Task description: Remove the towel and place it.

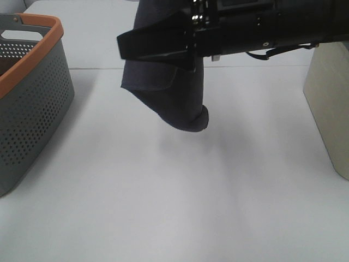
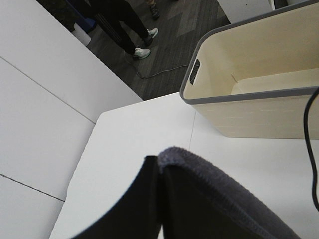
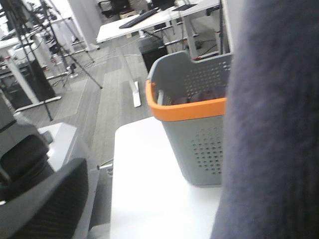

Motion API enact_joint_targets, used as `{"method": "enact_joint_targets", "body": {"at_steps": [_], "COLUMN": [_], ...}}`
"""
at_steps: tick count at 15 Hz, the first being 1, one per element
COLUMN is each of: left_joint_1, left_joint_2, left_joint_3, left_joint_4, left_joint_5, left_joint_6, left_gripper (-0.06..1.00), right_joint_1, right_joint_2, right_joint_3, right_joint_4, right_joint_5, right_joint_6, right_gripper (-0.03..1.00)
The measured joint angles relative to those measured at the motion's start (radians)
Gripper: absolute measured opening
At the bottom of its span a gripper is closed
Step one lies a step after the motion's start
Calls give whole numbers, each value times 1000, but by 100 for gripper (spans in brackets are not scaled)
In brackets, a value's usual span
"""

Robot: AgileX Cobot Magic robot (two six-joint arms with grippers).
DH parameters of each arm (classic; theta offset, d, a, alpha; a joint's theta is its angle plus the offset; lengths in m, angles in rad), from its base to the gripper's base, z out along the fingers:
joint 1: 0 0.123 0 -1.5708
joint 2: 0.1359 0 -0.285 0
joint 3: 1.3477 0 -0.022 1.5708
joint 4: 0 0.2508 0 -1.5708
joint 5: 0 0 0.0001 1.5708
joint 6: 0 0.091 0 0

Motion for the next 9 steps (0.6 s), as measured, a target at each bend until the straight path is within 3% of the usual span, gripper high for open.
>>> {"method": "enact_joint_targets", "body": {"at_steps": [4,9], "left_joint_1": [0,0], "left_joint_2": [0,0], "left_joint_3": [0,0], "left_joint_4": [5,8], "left_joint_5": [0,0], "left_joint_6": [1,1], "left_gripper": [0,0], "right_joint_1": [145,156], "right_joint_2": [0,-112], "right_joint_3": [0,0], "right_joint_4": [-106,-136], "right_joint_5": [-69,-69], "right_joint_6": [22,84], "right_gripper": [66,57]}}
